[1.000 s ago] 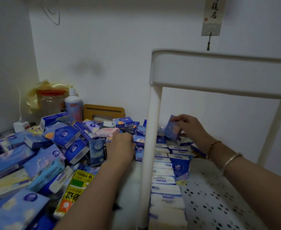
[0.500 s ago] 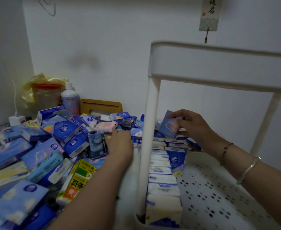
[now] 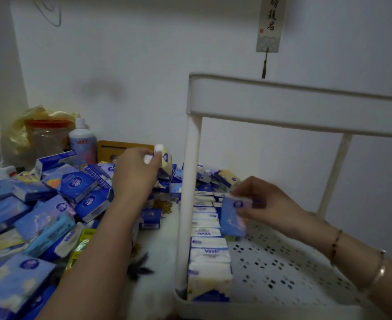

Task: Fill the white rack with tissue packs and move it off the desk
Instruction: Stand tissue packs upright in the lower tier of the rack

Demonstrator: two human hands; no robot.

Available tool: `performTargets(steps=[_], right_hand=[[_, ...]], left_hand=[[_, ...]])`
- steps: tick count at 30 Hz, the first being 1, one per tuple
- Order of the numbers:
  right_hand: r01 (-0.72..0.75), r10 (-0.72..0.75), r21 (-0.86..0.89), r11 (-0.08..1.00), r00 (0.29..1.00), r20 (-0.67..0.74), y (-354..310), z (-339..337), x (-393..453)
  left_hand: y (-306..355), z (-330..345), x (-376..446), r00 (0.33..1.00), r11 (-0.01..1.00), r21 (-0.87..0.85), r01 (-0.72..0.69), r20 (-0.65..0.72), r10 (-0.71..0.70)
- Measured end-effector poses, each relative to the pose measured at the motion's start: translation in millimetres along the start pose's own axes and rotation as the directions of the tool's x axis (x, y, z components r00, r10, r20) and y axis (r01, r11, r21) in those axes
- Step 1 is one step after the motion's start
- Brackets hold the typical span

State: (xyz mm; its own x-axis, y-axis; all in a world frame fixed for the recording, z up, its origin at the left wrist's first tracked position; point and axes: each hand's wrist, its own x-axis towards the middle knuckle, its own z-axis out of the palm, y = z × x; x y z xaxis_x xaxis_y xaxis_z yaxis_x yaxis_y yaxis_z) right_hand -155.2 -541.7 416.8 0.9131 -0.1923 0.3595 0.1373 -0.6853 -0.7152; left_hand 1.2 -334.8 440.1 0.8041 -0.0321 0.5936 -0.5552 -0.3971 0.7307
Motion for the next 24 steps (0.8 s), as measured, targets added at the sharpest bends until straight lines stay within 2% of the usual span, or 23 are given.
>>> performTargets(steps=[2, 4, 6, 9, 12, 15, 18, 21, 24], right_hand=[[0.023, -0.030, -0.260, 0.965, 0.999, -0.022, 2.1, 4.6, -3.6], [0.144, -0.148, -0.457, 0.878, 0.989, 0.028, 3.6, 8.6, -5.1], [0.206, -0.200, -0.515, 0.832, 0.977, 0.067, 3.0, 11.6, -5.3], [0.207, -0.212, -0.524, 0.826, 0.976, 0.050, 0.8, 13.0, -3.3], [0.160, -0.183, -0.389, 0.907, 0.983, -0.023, -8.4, 15.2, 2.4], [0.099, -0.106, -0.055, 0.994, 0.985, -0.138, -32.7, 18.5, 13.3], [0.043, -0.032, 0.145, 0.988, 0.997, -0.076, -61.4, 26.0, 26.2], [-0.005, 0.004, 0.124, 0.992, 1.000, 0.007, -76.6, 35.0, 36.3], [-0.023, 0.026, 0.131, 0.991, 0.999, -0.021, -83.1, 33.0, 35.9]], left_hand=[[11.7, -12.8, 3.0, 0.999, 0.994, -0.110, 0.014, 0.054, -0.008], [18.7, -23.4, 5.3, 0.984, 0.982, -0.176, 0.069, 0.176, -0.037], [18.9, -33.4, 5.7, 0.951, 0.965, -0.232, 0.126, 0.304, -0.051], [12.7, -46.1, 7.9, 0.904, 0.929, -0.296, 0.223, 0.419, -0.084], [9.3, -57.2, 8.1, 0.868, 0.866, -0.398, 0.302, 0.491, -0.077], [12.4, -62.2, 4.3, 0.810, 0.804, -0.473, 0.360, 0.586, -0.018], [16.6, -53.7, -1.0, 0.758, 0.795, -0.488, 0.359, 0.650, 0.057], [22.9, -42.6, -7.0, 0.727, 0.800, -0.487, 0.351, 0.680, 0.095], [29.4, -32.0, -11.6, 0.770, 0.747, -0.545, 0.381, 0.634, 0.070]])
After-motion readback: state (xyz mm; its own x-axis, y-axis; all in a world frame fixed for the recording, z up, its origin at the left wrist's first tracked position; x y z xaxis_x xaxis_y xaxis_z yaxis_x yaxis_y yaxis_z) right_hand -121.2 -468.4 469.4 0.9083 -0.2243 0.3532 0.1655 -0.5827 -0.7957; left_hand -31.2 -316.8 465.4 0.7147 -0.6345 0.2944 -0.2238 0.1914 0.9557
